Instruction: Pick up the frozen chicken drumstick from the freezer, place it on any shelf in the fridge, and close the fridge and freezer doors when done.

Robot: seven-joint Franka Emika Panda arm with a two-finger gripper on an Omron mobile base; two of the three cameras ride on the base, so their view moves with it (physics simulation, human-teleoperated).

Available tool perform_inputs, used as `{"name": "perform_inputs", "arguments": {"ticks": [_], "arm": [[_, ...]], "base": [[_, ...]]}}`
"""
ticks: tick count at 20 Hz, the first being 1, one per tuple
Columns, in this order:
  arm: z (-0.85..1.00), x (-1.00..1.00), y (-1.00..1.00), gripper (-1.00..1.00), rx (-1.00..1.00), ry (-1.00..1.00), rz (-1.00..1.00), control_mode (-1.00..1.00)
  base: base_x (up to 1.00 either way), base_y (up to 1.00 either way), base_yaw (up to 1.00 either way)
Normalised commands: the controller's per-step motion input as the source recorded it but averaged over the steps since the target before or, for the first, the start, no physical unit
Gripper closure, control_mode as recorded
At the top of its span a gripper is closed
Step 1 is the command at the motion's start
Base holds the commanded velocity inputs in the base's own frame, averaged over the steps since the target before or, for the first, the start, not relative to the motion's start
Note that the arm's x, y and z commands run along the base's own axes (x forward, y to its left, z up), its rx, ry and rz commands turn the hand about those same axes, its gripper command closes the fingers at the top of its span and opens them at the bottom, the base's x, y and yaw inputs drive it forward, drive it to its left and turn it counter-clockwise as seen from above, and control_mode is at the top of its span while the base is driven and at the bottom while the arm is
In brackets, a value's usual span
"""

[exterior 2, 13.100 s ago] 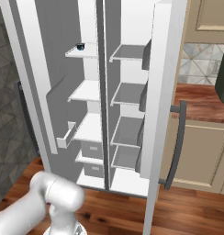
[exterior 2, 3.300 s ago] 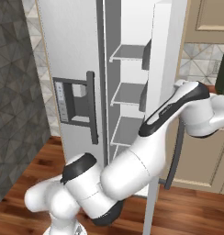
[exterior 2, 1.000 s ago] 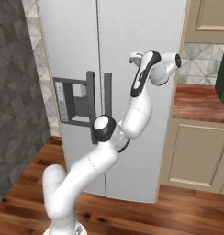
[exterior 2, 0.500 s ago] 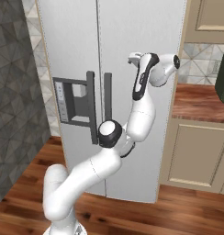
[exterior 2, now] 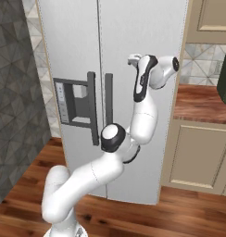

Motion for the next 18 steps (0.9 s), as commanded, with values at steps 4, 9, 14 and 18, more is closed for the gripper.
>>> {"name": "perform_inputs", "arguments": {"ticks": [4, 9, 14, 18], "arm": [[0.0, 0.0, 0.08, -1.0, 0.0, 0.0, 0.0, -1.0], [-0.03, 0.0, 0.29, -1.0, -0.01, 0.0, 0.0, -1.0], [-0.16, 0.0, 0.7, -1.0, -0.09, 0.0, 0.0, -1.0], [-0.19, 0.0, 0.8, -1.0, -0.13, 0.0, 0.0, -1.0]], "base": [[0.0, 0.0, 0.0], [0.0, 0.0, 0.0], [0.0, 0.0, 0.0], [0.0, 0.0, 0.0]]}}
